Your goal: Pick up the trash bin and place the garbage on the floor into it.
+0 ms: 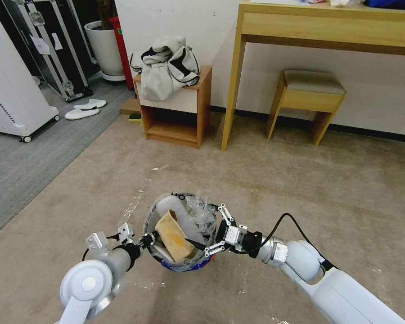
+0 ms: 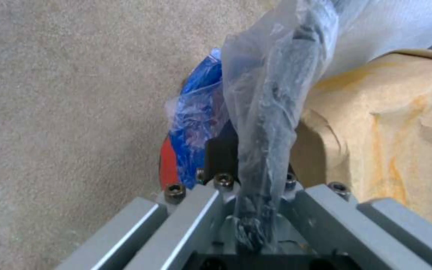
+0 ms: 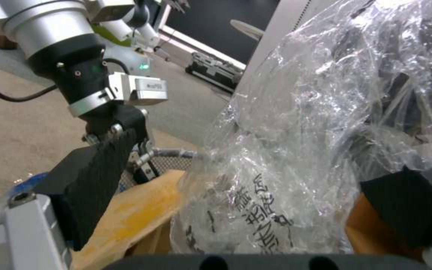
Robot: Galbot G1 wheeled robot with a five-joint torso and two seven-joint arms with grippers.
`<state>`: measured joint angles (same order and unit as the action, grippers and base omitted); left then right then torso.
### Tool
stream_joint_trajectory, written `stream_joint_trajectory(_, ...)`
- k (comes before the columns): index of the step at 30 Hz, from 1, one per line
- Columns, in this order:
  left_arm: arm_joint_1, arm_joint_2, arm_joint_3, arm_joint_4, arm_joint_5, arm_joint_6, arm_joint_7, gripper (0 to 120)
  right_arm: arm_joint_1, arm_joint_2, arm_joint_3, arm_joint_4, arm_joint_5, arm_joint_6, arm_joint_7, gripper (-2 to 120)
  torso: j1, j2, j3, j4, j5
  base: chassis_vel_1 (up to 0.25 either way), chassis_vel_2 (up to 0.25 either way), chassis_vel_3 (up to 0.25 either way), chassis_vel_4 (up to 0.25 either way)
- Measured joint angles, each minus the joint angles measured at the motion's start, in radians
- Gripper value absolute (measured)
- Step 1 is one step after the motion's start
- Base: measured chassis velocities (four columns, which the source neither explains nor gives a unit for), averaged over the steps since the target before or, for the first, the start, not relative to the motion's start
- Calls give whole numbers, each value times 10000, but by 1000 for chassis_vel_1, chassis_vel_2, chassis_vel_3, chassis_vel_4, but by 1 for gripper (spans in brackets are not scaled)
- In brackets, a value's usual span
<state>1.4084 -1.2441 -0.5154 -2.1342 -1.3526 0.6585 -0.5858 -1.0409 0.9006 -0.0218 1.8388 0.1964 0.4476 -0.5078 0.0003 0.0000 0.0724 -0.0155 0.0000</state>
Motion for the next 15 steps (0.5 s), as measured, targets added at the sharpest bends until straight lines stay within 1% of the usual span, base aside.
stream_joint_trajectory(10,0,-52,7,58,44,0,47,0,106,-33,65,85,-150,6,-129,100,0,0,0,0,0,0,0,0,0)
stream_joint_trajectory(15,-16,-106,6,66,70,0,70,0,325,-14,116,69,-548,166,-276,100,0,0,0,0,0,0,0,0,0)
